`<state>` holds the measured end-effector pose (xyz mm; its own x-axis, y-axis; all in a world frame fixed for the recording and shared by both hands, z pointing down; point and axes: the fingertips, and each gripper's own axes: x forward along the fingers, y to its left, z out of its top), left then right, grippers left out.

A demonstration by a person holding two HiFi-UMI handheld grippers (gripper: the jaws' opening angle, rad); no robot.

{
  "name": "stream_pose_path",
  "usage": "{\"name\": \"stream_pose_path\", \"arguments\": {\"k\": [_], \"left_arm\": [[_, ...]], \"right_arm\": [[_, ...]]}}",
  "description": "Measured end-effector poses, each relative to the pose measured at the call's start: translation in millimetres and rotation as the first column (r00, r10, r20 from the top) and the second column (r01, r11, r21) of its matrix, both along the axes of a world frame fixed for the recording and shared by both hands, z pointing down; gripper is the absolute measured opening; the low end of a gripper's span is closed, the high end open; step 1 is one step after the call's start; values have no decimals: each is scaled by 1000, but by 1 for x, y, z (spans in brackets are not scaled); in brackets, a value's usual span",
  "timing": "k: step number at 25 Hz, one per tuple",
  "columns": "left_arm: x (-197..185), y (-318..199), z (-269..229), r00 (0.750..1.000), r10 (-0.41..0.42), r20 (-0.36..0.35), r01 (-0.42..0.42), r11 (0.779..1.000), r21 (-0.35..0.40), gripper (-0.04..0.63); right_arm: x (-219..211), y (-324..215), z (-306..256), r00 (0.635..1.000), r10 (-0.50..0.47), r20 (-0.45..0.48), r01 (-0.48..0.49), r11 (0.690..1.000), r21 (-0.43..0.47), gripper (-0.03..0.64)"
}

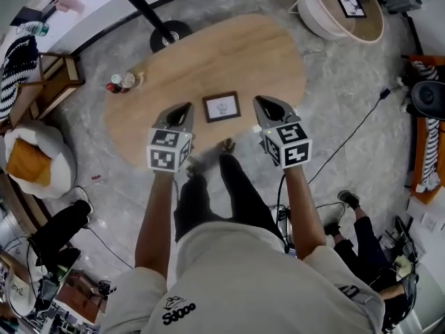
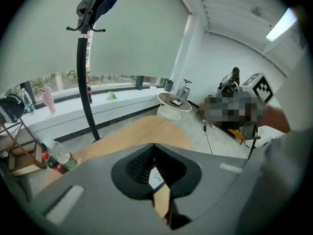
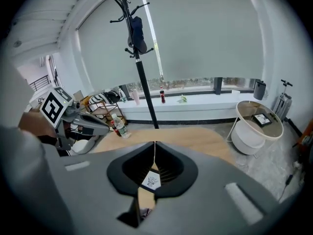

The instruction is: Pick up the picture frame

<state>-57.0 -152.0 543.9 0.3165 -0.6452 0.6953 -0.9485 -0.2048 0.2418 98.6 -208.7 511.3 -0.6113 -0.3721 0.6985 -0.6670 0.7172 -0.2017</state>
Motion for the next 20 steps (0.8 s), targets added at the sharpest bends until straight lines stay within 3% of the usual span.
{"name": "stream_pose_path", "arguments": {"k": [7,13,20], "left_arm": [[-6,1,77,998,-65,-10,64,990,-124,12],[11,8,149,998,-63,-23,56,967,-248,12],[14,22,221,987,-150,-50,123,929,-349,13]], "right_arm": [[-11,1,75,999,-22,-40,17,992,-123,27],[-9,0,141,997,-28,-79,9,975,-222,57],[-8,7,216,994,-37,-103,2,946,-323,76]]}}
